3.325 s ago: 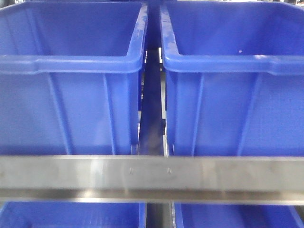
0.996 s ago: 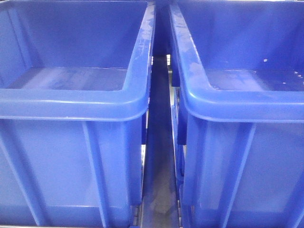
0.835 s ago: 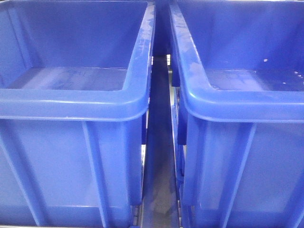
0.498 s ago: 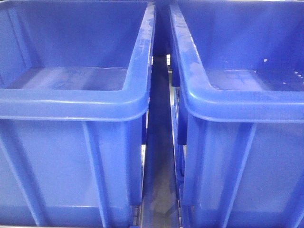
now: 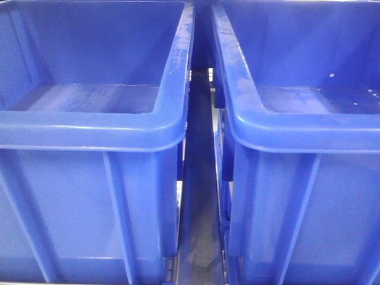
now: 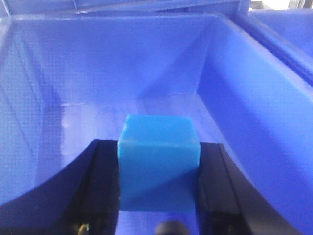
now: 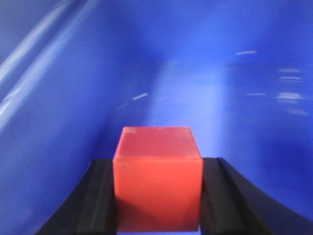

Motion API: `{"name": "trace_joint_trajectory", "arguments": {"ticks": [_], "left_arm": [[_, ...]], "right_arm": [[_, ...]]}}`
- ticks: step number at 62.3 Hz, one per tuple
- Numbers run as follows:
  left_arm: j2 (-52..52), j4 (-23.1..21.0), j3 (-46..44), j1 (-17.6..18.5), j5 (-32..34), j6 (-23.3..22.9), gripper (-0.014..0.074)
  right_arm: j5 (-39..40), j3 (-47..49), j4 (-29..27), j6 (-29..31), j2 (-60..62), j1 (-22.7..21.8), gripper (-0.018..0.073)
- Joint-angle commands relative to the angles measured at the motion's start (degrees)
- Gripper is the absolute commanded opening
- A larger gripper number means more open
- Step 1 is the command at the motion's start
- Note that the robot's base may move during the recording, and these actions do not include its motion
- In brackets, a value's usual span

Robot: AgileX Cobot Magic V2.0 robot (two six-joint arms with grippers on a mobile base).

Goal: Sort and place red and blue blocks on shelf
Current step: 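Open both grippers to drop the cubes into the blue bins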

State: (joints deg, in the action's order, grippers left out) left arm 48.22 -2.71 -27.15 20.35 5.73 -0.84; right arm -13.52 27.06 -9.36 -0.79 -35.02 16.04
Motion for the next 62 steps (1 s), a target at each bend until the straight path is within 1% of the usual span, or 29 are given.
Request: {"name": "trace_joint_trajectory", "arguments": {"ticks": [1, 6, 10, 12, 16, 19, 21, 27, 33, 41, 45, 54, 62], "left_arm": [[-0.2, -0.3, -1.8, 0.4, 5.5, -0.3, 0.0125], [-0.2, -0.3, -1.8, 0.4, 5.0, -0.3, 0.0125], [-0.2, -0.3, -1.8, 0.4, 5.0, -0.3, 0.0125], [-0.2, -0.3, -1.8, 0.4, 5.0, -0.3, 0.0127], [-0.2, -0.3, -1.8, 0.4, 5.0, -0.3, 0.0128], [-0.2, -0.3, -1.8, 0.4, 5.0, -0.3, 0.0129], [-0.2, -0.3, -1.8, 0.4, 5.0, -0.3, 0.0137], [-0.2, -0.3, -1.8, 0.4, 5.0, -0.3, 0.0204], [-0.2, -0.4, -1.8, 0.4, 5.0, -0.3, 0.0325], [-0.2, -0.4, -1.8, 0.4, 5.0, -0.3, 0.0440], [-0.2, -0.4, -1.8, 0.4, 5.0, -0.3, 0.0455], [-0.2, -0.5, -1.8, 0.4, 4.8, -0.3, 0.0455], [-0.2, -0.5, -1.8, 0.4, 2.7, -0.3, 0.0455]], "right_arm": [[6.7, 1.9, 2.4, 0.8, -1.7, 0.9, 0.0237], [6.9, 1.9, 2.6, 0.8, -3.1, 0.8, 0.0251], [6.9, 1.9, 2.7, 0.8, -3.7, 0.8, 0.0310], [6.9, 1.9, 2.8, 0.8, -3.9, 0.8, 0.0354], [7.1, 1.9, 3.8, 0.8, -3.9, 0.8, 0.0480], [7.3, 1.9, 4.4, 0.8, -3.9, 0.8, 0.0595], [7.3, 1.9, 4.5, 0.8, -3.9, 0.8, 0.0643], [7.2, 1.9, 4.6, 0.8, -3.9, 0.8, 0.0624], [7.3, 1.9, 4.6, 0.8, -3.9, 0.8, 0.0626], [7.3, 1.9, 4.6, 0.8, -3.9, 0.8, 0.0626], [7.4, 1.9, 4.6, 0.8, -3.9, 0.8, 0.0626], [7.7, 2.0, 4.6, 0.8, -3.9, 0.8, 0.0626], [7.9, 2.3, 4.6, 0.8, -3.9, 0.8, 0.0626]]}}
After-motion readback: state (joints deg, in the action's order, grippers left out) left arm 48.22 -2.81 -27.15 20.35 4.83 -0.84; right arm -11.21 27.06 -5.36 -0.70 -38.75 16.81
